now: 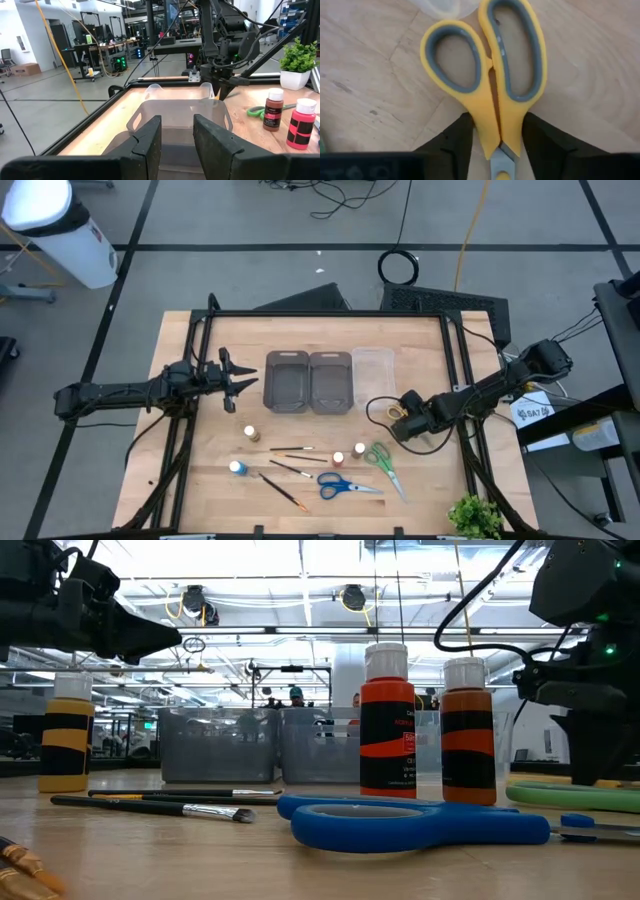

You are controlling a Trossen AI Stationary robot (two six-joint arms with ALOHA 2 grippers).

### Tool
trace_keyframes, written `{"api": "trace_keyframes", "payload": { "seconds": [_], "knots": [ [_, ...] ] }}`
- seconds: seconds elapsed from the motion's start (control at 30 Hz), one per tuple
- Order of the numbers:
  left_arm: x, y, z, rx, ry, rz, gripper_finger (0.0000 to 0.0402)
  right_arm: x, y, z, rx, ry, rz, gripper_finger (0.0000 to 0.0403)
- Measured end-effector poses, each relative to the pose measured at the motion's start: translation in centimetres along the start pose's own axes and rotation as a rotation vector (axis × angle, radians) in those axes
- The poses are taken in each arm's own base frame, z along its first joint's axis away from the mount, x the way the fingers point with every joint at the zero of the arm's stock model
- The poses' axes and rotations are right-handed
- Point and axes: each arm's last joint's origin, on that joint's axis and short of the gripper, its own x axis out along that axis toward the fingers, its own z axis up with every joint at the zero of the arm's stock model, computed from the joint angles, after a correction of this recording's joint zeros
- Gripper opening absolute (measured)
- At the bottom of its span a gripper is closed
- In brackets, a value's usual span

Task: Pick & Place Paint Supplies
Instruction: Put the yellow scissors into the transparent bin

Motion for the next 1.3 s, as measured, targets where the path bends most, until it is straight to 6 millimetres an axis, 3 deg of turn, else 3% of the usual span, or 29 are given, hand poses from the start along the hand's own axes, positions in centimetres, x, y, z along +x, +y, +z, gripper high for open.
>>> {"api": "trace_keyframes", "payload": {
  "seconds": [0.13, 0.37, 0.5, 0.73, 1.3],
  "knots": [
    [0.0, 0.0, 0.0, 0.000, 0.000, 0.000, 0.0124, 0.0, 0.0, -0.1, -0.044, 0.021, 0.008, 0.0120],
    [0.0, 0.0, 0.0, 0.000, 0.001, 0.000, 0.0124, 0.0, 0.0, -0.1, -0.123, 0.030, 0.010, 0.0131],
    [0.0, 0.0, 0.0, 0.000, 0.001, 0.000, 0.0124, 0.0, -0.1, -0.1, -0.128, 0.030, 0.001, 0.0103],
    [0.0, 0.0, 0.0, 0.000, 0.000, 0.000, 0.0124, -0.5, 0.0, 0.0, -0.145, 0.015, 0.039, 0.0102],
    [0.0, 0.0, 0.0, 0.000, 0.000, 0.000, 0.0124, -4.9, -0.8, -1.7, -0.213, 0.088, 0.393, 0.0097]
  ]
}}
